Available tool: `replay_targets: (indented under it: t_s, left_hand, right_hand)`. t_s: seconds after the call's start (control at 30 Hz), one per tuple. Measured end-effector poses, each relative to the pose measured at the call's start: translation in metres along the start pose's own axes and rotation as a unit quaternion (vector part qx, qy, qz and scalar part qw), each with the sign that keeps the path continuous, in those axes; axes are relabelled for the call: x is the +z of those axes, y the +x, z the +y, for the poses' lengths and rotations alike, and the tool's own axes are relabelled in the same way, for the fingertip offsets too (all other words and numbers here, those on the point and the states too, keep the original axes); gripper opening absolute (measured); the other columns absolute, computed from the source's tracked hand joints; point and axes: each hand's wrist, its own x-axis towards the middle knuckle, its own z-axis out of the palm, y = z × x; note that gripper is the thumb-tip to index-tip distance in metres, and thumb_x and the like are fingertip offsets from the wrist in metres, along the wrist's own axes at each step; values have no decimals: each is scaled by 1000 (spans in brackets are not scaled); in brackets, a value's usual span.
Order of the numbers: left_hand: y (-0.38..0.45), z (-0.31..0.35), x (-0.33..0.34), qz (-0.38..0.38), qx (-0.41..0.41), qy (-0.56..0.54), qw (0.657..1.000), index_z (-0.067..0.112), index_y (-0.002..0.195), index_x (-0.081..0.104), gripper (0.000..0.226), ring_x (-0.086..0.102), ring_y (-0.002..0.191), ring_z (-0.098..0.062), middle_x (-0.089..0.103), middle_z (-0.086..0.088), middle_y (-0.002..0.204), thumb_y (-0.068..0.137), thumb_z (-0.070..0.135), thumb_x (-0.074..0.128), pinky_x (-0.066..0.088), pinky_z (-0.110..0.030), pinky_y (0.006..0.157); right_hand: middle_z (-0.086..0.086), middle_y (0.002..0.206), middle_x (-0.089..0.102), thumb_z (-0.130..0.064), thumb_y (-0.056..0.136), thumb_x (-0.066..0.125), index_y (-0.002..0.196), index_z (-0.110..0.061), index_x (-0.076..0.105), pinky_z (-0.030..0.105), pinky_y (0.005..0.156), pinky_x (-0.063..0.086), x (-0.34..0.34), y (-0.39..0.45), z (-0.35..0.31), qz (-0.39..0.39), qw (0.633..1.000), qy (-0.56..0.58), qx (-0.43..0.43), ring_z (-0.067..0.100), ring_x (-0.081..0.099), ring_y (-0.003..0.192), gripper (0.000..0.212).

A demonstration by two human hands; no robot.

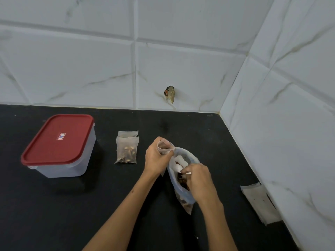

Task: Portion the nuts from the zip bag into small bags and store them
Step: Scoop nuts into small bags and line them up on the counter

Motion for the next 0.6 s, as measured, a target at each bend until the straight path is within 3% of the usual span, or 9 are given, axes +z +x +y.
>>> replay_targets:
  t_s: [0.07,0.13,0.2,0.27,0.3,0.43,0.6]
  left_hand:
    - [-3,-3,0,2,2,6,1000,21,79,59,20,62,72,2,63,11,76,78,7,72,50,-14,62]
    - [-5,-4,1,-1,3,7,1000,22,80,59,20,61,73,5,63,11,78,79,7,71,49,-12,63]
    - [-4,-5,2,3,4,2,1000,18,82,60,16,61,74,5,63,11,77,79,7,71,49,-12,64]
    - [-3,-4,2,12,7,-2,1000,15,82,61,14,61,74,4,63,11,77,79,7,71,50,-14,65]
    - [-3,-4,2,16,7,-3,1000,15,82,61,14,61,74,4,64,11,77,78,6,71,50,-14,64]
    - [-3,-3,-3,21,-11,-14,1000,16,86,62,16,62,79,5,66,9,82,77,13,75,51,-15,66]
    - [-8,-9,-6,45,-137,-25,989,16,93,63,51,67,85,-15,68,1,88,63,54,81,57,-33,74]
  right_hand:
    - [13,117,58,-20,81,71,123,-8,53,38,99,44,-12,-1,-2,-37,997,-42,49,26,55,114,47]
    - [12,126,52,-21,83,69,128,-12,48,38,97,45,-16,5,-10,3,996,-47,75,26,53,114,50]
    - [13,126,49,-13,89,60,125,-16,52,32,95,44,-9,3,-15,50,994,-95,-18,25,51,113,37]
    - [13,120,55,-3,90,50,114,-13,63,29,90,42,2,-10,-3,113,967,-125,-190,25,52,109,29]
    - [13,118,57,-2,90,48,111,-12,65,29,89,43,5,-14,2,117,960,-136,-217,25,53,108,29]
    - [8,116,60,-7,91,52,117,-16,64,29,88,48,-2,-16,5,116,965,-142,-187,22,58,104,30]
    - [1,111,60,-18,93,56,125,-21,58,23,80,52,-3,-18,1,170,965,-146,-136,12,60,96,33]
